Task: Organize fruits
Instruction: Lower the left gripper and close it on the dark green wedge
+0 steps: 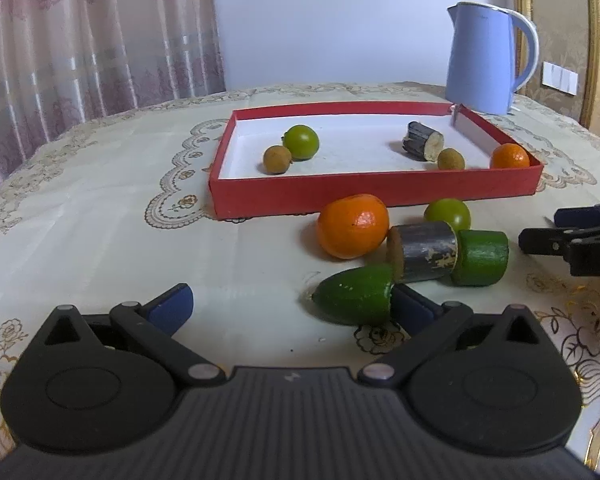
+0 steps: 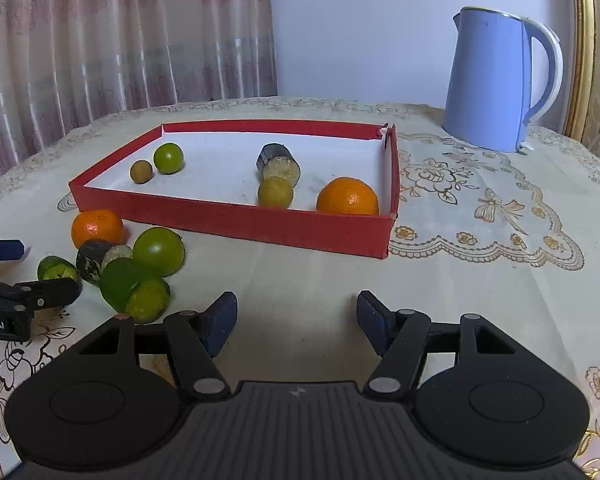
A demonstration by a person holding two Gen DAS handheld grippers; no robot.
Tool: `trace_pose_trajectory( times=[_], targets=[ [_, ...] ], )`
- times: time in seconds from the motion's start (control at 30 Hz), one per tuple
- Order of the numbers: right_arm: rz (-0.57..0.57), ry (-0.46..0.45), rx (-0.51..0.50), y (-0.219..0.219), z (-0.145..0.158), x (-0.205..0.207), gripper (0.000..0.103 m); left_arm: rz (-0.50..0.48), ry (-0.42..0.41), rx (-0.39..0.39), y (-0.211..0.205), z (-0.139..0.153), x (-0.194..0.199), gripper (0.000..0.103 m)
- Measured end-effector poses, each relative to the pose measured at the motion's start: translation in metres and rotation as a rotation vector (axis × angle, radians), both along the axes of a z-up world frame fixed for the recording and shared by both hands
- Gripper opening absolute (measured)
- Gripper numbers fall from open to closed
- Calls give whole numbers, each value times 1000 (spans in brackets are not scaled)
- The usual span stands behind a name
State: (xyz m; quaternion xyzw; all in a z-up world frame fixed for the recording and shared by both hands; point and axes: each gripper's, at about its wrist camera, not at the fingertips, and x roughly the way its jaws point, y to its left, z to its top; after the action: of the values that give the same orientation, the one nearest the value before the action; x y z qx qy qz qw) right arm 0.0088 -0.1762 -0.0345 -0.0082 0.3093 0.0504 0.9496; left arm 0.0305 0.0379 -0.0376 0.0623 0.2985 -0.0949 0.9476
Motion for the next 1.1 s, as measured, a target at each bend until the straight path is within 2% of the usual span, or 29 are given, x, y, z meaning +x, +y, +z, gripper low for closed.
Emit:
trace_pose_trajectory(
  times=[0.13,0.23,0.53,0.6,0.7,0.9,1.1],
  targets=[
    [16,9,-5,2,-1,1,73,18,32,-40,-2,-1,5,103],
    [19,12,-12,2,-1,1,76,30,17,-23,-5,-1,6,102],
    [36,22,-26,6,-2,2,83,0,5,-33,-6,0,2,89],
    [35,23,-27,6,-2,2,84,-13,3,-36,-6,1,1,84],
    [35,23,-27,6,-2,2,84,-28,-9,-37,-7,1,-3,73],
    [37,24,-25,6,-3,2,86,-49,-27,-53,-5,2,-10,38],
    [37,24,-26,7,-3,2,86,-45,-29,-75,-3,4,-12,36]
  ],
)
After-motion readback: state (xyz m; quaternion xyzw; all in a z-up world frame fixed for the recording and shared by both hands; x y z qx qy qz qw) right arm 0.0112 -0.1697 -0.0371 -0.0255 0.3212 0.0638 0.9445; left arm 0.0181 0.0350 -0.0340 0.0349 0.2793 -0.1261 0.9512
